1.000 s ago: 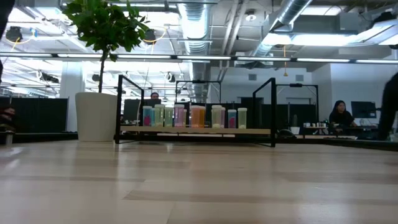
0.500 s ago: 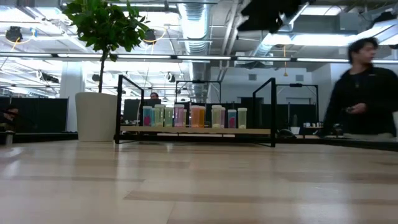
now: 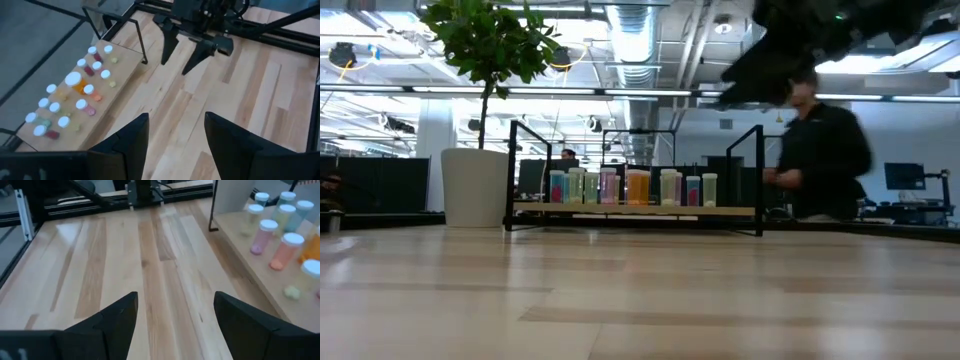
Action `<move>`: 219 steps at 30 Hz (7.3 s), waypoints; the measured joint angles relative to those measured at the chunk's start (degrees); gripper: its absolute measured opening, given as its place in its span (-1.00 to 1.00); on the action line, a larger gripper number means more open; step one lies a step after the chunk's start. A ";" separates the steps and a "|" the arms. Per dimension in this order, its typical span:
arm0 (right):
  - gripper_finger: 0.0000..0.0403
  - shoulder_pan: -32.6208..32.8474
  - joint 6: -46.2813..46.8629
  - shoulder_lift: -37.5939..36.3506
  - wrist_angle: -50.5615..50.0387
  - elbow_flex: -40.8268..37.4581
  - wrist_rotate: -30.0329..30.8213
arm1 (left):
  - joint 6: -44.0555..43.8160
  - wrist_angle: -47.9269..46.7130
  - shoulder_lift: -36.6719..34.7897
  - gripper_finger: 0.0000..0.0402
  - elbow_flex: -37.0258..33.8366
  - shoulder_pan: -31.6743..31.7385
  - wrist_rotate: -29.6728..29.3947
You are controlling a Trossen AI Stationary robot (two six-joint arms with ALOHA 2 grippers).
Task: Pick and place medicine bottles onto shelf by color
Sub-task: Return to Home Position
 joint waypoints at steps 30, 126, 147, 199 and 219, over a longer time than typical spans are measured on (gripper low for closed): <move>0.42 -5.31 9.30 -34.09 9.83 -27.29 -1.01 | -10.81 0.02 0.02 -0.10 0.00 3.68 -3.43; 0.42 -5.38 24.81 -34.16 -4.37 -35.98 -1.20 | -4.21 99.41 -73.01 -0.10 -131.79 10.84 -5.48; 0.42 -5.37 24.79 -34.15 -4.34 -35.98 -1.20 | -3.94 94.22 -82.22 -0.10 -131.78 10.82 21.93; 0.42 -5.36 24.79 -34.15 -4.36 -35.98 -1.20 | -5.90 91.08 -82.29 -0.10 -131.05 10.80 28.35; 0.42 -5.36 24.79 -34.17 -4.36 -35.98 -1.20 | -5.79 91.06 -82.29 -0.10 -131.05 10.80 28.39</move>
